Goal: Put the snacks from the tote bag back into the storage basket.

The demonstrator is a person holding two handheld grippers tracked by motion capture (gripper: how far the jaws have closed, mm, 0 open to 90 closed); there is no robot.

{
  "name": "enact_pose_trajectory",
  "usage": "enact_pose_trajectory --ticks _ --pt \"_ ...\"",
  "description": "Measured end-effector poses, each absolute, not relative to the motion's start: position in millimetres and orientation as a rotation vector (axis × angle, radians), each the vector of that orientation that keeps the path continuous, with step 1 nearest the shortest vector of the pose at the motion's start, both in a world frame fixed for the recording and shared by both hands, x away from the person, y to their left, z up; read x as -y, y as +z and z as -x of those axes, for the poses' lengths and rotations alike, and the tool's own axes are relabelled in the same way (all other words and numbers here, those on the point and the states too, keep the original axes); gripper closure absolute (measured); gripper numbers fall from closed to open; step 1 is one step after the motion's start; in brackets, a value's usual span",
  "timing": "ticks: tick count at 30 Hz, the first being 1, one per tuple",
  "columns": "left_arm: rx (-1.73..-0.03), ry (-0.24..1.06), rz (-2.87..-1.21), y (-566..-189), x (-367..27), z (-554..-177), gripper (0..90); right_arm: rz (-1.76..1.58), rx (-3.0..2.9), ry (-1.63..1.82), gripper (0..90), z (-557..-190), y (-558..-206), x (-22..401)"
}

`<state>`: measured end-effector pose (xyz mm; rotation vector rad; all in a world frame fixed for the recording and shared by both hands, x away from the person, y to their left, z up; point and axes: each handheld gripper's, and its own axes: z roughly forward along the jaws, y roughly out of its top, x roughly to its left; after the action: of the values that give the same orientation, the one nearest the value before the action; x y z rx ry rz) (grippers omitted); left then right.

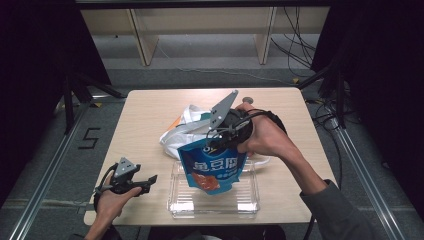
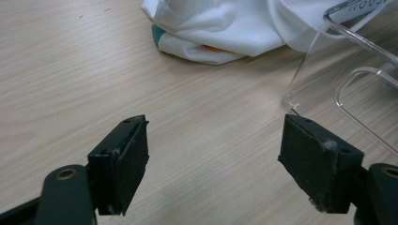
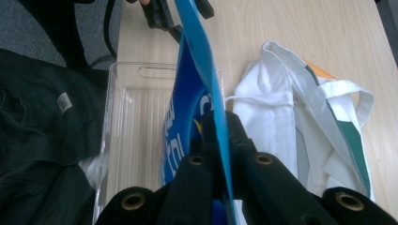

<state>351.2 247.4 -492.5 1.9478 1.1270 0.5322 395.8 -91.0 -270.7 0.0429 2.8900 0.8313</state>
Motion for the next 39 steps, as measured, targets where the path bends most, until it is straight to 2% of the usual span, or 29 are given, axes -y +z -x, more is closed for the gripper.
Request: enact_pose_trajectory --ticks 3,5,7,10,18,22,24,26,30,34,39 --pt "-1.110 0.533 -1.988 -491.5 -250.0 -350.8 23.4 -0.062 -2.900 0.826 90.0 -397.9 -276.4 90.9" --pt "-1.126 0.535 -1.936 -492.7 -246.3 -351.1 23.4 -0.057 -2.899 0.828 90.0 -399.5 -279.7 90.8" --pt "-1.113 0.534 -1.980 -491.8 -248.7 -350.3 23.4 -0.048 -2.900 0.822 90.0 -401.9 -282.8 90.6" --pt "-1.124 0.537 -1.941 -492.5 -246.3 -350.9 23.4 -0.070 -2.904 0.816 90.0 -402.7 -286.9 91.2" --pt "-1.097 0.538 -2.001 -492.0 -248.9 -350.4 23.5 -0.064 -2.901 0.812 90.0 -407.5 -294.8 92.5" --pt "-1.124 0.533 -1.949 -493.2 -244.9 -350.9 23.4 -0.085 -2.902 0.823 89.0 -406.8 -294.4 94.4" --pt "-1.092 0.539 -2.005 -492.3 -248.3 -350.6 23.5 -0.138 -2.901 0.866 77.1 -407.2 -291.4 97.7" --pt "-1.098 0.543 -1.992 -492.1 -247.5 -350.8 23.4 -0.158 -2.861 0.881 71.1 -407.5 -286.6 101.9" --pt "-1.093 0.539 -2.010 -492.1 -248.6 -350.9 23.4 -0.282 -2.789 0.927 53.4 -401.4 -279.8 114.7" --pt "-1.096 0.538 -1.996 -492.4 -247.7 -350.7 23.4 -0.340 -2.730 1.006 43.9 -397.9 -276.2 133.8" --pt "-1.111 0.536 -1.960 -493.3 -244.8 -351.1 23.4 -0.412 -2.693 1.062 40.8 -390.9 -277.7 158.9"
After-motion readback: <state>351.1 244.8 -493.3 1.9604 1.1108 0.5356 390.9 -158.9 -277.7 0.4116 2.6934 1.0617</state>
